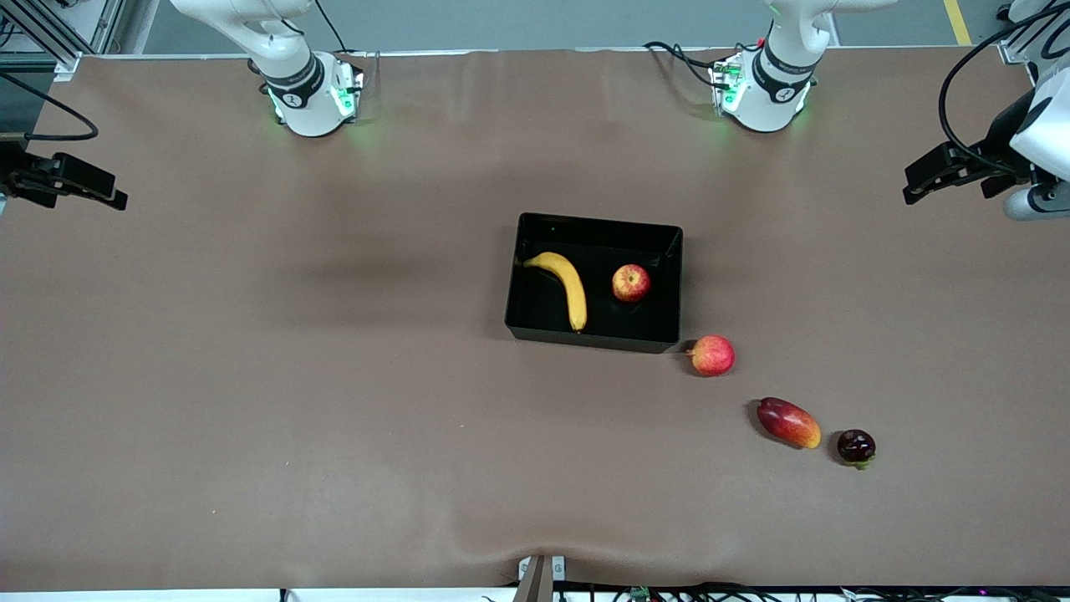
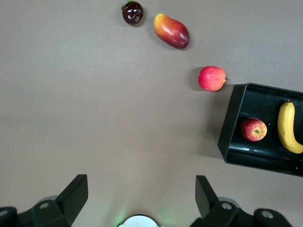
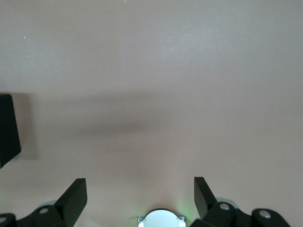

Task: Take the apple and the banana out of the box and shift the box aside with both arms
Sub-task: 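Move the left gripper toward the black tray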

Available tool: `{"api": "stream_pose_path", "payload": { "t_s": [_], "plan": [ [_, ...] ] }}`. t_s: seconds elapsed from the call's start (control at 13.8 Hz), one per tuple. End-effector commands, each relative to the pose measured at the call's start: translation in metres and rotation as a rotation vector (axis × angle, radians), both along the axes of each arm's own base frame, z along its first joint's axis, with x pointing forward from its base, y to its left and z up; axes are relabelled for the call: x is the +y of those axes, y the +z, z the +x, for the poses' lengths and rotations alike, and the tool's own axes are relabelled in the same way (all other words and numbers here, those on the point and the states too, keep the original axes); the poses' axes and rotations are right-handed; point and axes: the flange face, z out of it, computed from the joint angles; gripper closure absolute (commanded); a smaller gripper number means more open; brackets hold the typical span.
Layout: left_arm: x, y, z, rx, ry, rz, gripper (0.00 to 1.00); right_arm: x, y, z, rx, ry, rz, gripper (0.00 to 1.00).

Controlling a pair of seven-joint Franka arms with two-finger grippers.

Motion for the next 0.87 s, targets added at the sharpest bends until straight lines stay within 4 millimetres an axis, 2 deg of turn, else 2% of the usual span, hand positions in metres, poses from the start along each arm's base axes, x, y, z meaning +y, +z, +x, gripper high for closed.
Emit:
{"api": "stream_pose_path", "payload": {
  "t_s": [0.0, 0.22, 0.29, 0.43, 0.51, 0.58, 0.65, 0.8],
  "plan": [
    [-0.004, 0.007, 0.0, 0.003, -0.004, 0.009, 0.0, 0.001, 0.003, 0.0, -0.004, -0.004, 0.004, 0.0],
    [-0.014, 0.004, 0.001, 0.008, -0.022, 0.008, 0.0, -0.001, 0.003, 0.0, -0.006, -0.008, 0.004, 0.0],
    [-0.026, -0.009, 0.008, 0.031, -0.042, 0.013, 0.0, -0.001, 0.003, 0.0, -0.004, -0.007, 0.004, 0.0],
    [-0.034, -0.028, 0.027, 0.059, -0.056, 0.003, 0.0, -0.001, 0.003, 0.0, -0.006, -0.007, 0.004, 0.0],
    [-0.048, -0.035, 0.029, 0.062, -0.069, -0.013, 0.0, 0.0, 0.003, 0.0, -0.006, -0.005, 0.004, 0.0],
    [-0.064, -0.052, 0.038, 0.076, -0.055, -0.034, 0.0, 0.001, 0.001, 0.001, -0.003, -0.002, 0.004, 0.0],
    [-0.079, -0.064, 0.042, 0.085, 0.014, -0.045, 0.0, 0.001, 0.0, 0.001, -0.002, 0.001, 0.004, 0.0],
    [-0.107, -0.1, 0.042, 0.125, 0.135, -0.043, 0.0, 0.001, 0.0, 0.002, -0.002, 0.001, 0.004, 0.0]
  ]
}}
